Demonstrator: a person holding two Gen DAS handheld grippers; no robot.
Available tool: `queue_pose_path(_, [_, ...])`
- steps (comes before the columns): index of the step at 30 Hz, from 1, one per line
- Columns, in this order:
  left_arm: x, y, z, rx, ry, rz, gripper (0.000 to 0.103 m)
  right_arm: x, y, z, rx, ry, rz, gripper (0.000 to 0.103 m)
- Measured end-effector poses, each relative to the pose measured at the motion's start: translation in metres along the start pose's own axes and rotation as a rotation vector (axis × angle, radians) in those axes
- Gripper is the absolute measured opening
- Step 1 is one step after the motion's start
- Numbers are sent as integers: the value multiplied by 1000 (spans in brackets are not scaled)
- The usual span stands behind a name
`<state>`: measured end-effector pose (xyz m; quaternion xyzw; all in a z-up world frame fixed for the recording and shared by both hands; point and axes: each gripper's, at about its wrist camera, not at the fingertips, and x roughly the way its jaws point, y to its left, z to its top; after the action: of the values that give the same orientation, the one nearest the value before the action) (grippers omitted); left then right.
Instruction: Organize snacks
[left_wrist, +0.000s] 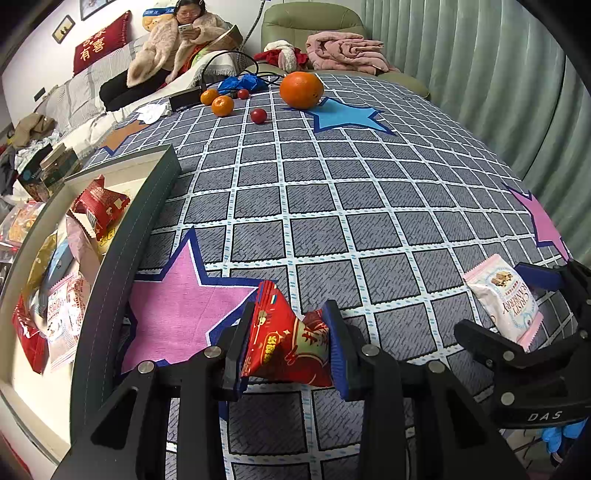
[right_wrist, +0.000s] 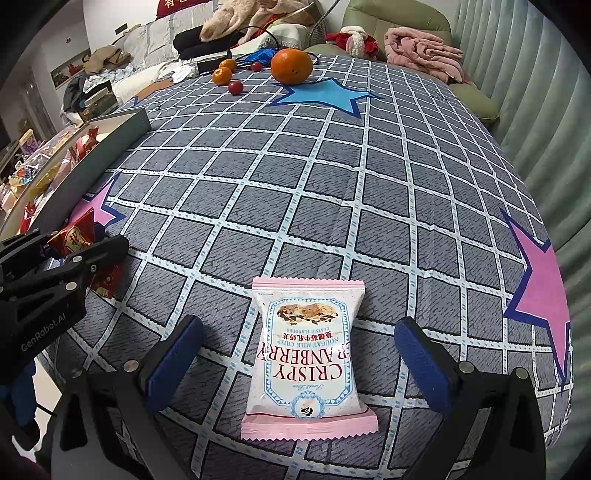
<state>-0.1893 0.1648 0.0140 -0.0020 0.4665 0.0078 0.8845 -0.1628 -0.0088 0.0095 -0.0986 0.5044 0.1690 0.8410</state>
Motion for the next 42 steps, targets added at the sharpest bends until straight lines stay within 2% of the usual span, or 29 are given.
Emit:
queue_pose_path(6, [0, 0, 0, 0, 0, 0, 38, 2, 0, 3, -4, 34, 1, 103])
queue_pose_path(17, [0, 0, 0, 0, 0, 1, 39, 2, 0, 4, -6, 39, 2, 103])
queue_pose_path(25, [0, 3, -1, -5, 2, -1, 43, 4, 2, 6, -10, 70, 1, 103])
queue_pose_path(32, [0, 4, -1, -5, 3, 0, 43, -1, 9, 7, -39, 70, 11, 90])
queue_pose_path(33, [0, 4, -1, -6, 4, -1, 43, -2, 9, 6, -40, 71, 14, 85])
queue_pose_path(34, [0, 4, -1, -6, 5, -1, 43, -2, 10, 8, -43, 70, 15, 79])
queue_pose_path(36, [0, 4, 0, -3, 9, -3, 43, -7, 11, 10, -47, 63, 25, 40])
queue_pose_path(38, [0, 6, 1, -8, 22, -14, 43, -9, 9, 11, -19, 70, 77, 41])
queue_pose_path(40, [-2, 7, 0, -10, 35, -37, 33, -11, 6, 11, 12, 65, 120, 41])
queue_pose_path(42, [-5, 8, -2, -11, 46, -45, 33, -15, 4, 7, 40, 55, 138, 40])
